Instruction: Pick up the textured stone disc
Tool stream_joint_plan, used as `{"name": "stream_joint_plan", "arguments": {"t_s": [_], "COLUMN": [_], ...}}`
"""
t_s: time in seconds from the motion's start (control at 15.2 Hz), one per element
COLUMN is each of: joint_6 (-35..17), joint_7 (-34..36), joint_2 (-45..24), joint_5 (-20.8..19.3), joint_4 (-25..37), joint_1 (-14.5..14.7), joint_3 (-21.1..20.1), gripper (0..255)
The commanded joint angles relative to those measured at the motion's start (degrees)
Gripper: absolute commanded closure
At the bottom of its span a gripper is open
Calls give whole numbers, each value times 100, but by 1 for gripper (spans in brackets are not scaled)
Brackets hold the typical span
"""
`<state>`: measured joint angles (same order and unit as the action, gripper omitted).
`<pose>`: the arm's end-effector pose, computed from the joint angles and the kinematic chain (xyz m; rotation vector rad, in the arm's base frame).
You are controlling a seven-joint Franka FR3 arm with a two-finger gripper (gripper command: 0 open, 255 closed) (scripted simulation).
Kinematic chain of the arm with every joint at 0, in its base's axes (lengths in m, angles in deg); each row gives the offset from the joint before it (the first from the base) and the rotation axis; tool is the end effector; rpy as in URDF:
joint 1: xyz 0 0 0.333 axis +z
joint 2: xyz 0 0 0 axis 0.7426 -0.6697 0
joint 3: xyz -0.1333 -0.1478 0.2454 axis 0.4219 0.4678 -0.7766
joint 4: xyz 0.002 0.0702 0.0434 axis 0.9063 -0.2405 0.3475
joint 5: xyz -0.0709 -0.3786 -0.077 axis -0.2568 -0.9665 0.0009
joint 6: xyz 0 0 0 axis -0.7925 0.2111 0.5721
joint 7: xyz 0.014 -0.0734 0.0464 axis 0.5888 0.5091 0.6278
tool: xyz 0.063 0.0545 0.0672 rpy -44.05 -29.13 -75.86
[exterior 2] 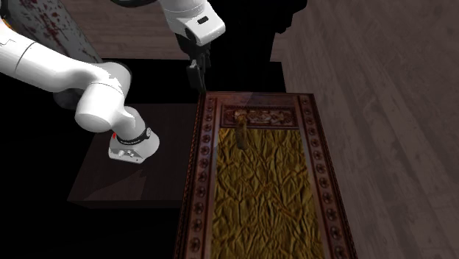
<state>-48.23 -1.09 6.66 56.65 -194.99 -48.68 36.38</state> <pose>0.3159 -0.0217 0.5727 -3.0739 0.1578 -0.1284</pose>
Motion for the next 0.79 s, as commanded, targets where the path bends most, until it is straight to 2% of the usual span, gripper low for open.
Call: {"name": "stream_joint_plan", "arguments": {"t_s": [0.0, 0.33, 0.73], "joint_6": [0, -493, -998], "joint_7": [0, 2556, 5472], "joint_2": [0, -1228, -2245], "joint_5": [0, 515, 922], "joint_4": [0, 531, 887], "joint_1": [0, -862, -1790], "joint_3": [0, -350, -446], "gripper": [0, 0, 0]}}
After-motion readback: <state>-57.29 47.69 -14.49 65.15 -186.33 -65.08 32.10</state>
